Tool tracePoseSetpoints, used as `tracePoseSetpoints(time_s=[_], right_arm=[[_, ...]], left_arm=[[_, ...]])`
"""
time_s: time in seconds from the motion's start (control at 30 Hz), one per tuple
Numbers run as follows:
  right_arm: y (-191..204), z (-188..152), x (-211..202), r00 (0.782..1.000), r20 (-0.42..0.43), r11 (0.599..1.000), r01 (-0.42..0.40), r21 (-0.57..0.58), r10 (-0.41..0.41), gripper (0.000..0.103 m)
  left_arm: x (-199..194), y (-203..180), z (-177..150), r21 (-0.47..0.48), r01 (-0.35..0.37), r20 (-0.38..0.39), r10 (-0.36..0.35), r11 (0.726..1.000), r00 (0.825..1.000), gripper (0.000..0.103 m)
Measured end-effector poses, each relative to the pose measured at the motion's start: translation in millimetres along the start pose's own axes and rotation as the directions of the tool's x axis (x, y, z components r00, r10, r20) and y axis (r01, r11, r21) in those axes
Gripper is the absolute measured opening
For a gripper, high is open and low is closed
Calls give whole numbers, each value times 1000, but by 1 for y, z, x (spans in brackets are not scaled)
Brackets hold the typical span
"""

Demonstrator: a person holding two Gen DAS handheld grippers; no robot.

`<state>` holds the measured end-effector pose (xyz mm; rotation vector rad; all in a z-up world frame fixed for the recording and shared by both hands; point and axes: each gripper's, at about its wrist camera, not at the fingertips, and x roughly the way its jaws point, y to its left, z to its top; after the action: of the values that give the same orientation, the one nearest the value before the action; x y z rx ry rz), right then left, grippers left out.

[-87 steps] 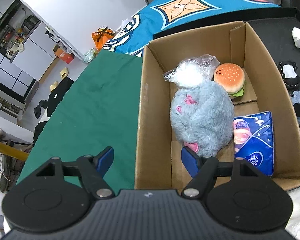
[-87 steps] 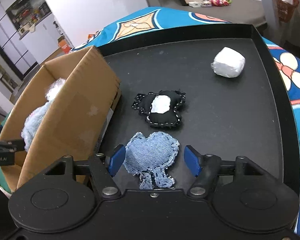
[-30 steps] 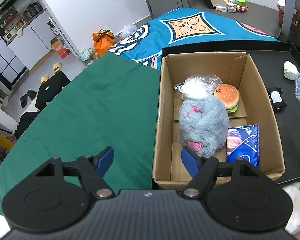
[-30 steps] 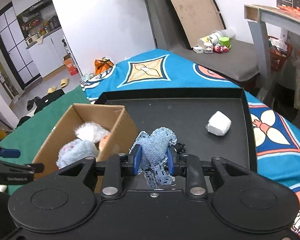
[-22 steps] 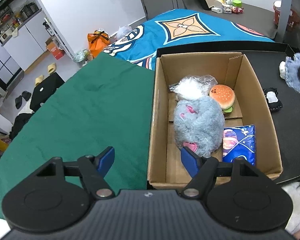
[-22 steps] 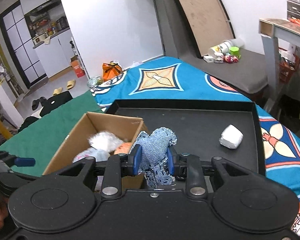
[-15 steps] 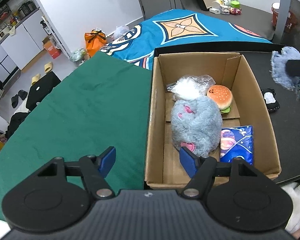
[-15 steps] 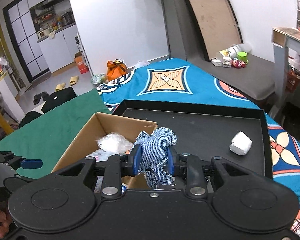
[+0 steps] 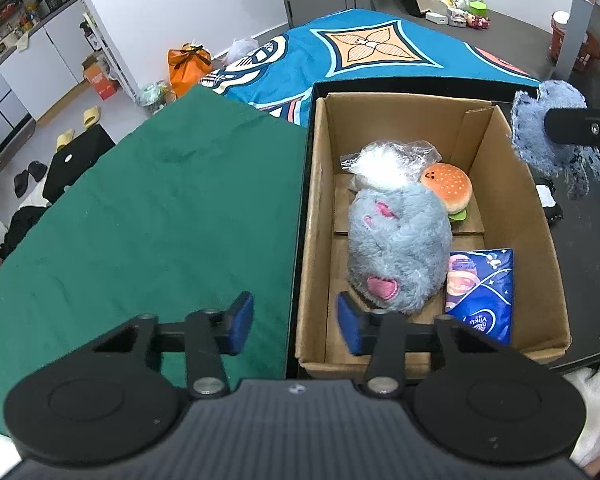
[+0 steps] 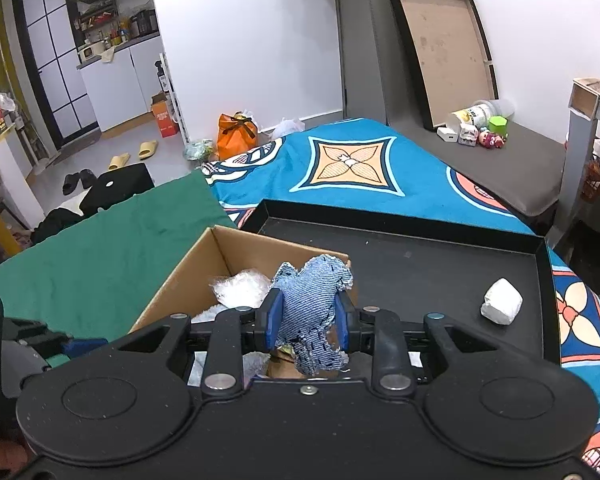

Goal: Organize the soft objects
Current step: 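Lift the denim cloth with the right gripper and drop it into the box, then move the right gripper to the white cloth bundle on the tray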

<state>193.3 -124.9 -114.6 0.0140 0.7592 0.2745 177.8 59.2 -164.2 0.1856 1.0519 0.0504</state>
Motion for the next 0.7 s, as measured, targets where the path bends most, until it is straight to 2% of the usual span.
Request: tracePoseSetpoints(time_s=[0.03,0.1,0.23,0.43,0.7], right_arm=[[1,1,0,1000,1,1000,-1,3,1,32],[2,3,1,1000,-2,1000,-9,8,9,33],[-1,2,-2,1000,0,1000,-7,5,7,48],[-25,-3,-5,999,-10,999,37,34,-37,49],[-51,-7,-9,998,-16,998,65,1,-65,55]], left_arm=[[1,1,0,-4,4,-5,-4,1000,1000,29],[2,3,-1,-15,13,-14,-13,1000,1000,22],[1,4,-1,-25,35,-12,-36,999,999,10],[-4,5,-3,-35,43,-2,-43,998,999,9],[-8,3,-3,-22,27,14,-26,999,1000,9]])
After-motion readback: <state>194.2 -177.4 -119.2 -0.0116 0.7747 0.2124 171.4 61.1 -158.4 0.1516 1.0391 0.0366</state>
